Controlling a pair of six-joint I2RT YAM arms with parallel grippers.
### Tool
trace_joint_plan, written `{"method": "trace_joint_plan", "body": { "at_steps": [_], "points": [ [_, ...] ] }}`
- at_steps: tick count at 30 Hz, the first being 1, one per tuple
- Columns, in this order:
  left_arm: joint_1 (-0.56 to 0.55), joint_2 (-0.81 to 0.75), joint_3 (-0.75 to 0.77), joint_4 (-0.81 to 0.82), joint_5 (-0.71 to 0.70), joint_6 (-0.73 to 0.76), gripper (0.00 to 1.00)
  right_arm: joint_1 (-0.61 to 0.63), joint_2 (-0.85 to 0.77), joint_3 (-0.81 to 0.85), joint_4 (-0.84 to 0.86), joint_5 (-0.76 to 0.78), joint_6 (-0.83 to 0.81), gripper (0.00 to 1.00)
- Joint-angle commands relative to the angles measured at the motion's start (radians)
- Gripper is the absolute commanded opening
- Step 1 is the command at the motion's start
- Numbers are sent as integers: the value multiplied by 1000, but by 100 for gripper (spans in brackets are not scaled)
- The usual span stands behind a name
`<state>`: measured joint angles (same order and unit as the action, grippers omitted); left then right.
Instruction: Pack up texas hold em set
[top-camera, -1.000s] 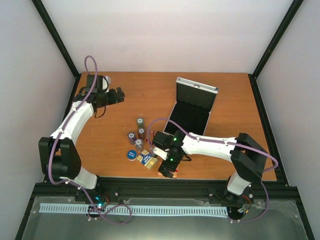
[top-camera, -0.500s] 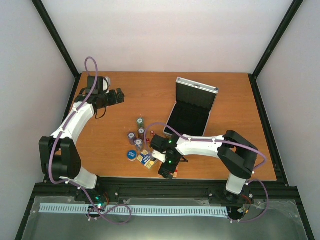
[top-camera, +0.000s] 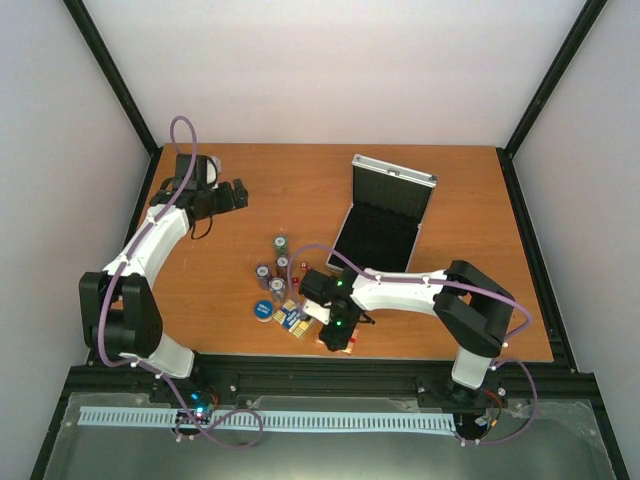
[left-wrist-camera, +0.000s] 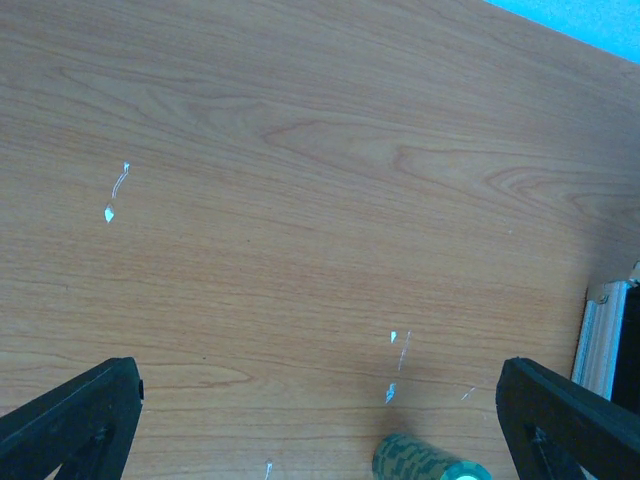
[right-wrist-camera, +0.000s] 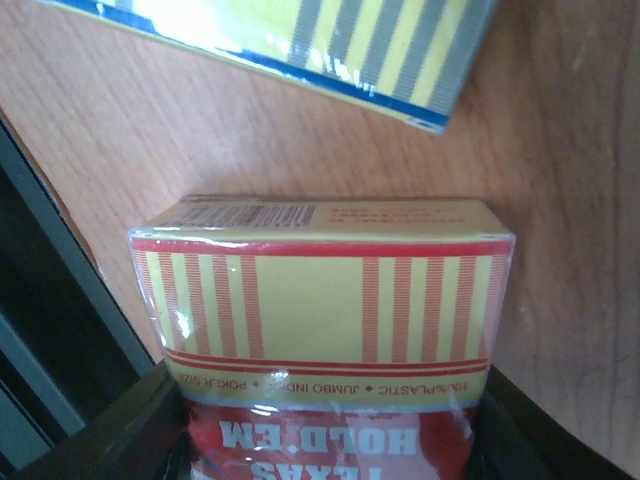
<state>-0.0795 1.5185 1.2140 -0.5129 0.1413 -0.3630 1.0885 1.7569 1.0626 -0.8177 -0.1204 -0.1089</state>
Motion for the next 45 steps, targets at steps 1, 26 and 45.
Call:
{"method": "trace_joint_plan", "body": {
  "at_steps": [1, 26, 45],
  "points": [
    [-2, 16, -1, 20, -11, -7, 100, 8, 41, 12, -21, -4, 12, 45],
    [-3, 64, 68, 20, 37, -30, 100, -311, 26, 360, -143, 387, -127, 34],
    [-3, 121, 73, 72, 46, -38, 100, -411, 85, 256, 71, 502, -305, 37]
  ]
}}
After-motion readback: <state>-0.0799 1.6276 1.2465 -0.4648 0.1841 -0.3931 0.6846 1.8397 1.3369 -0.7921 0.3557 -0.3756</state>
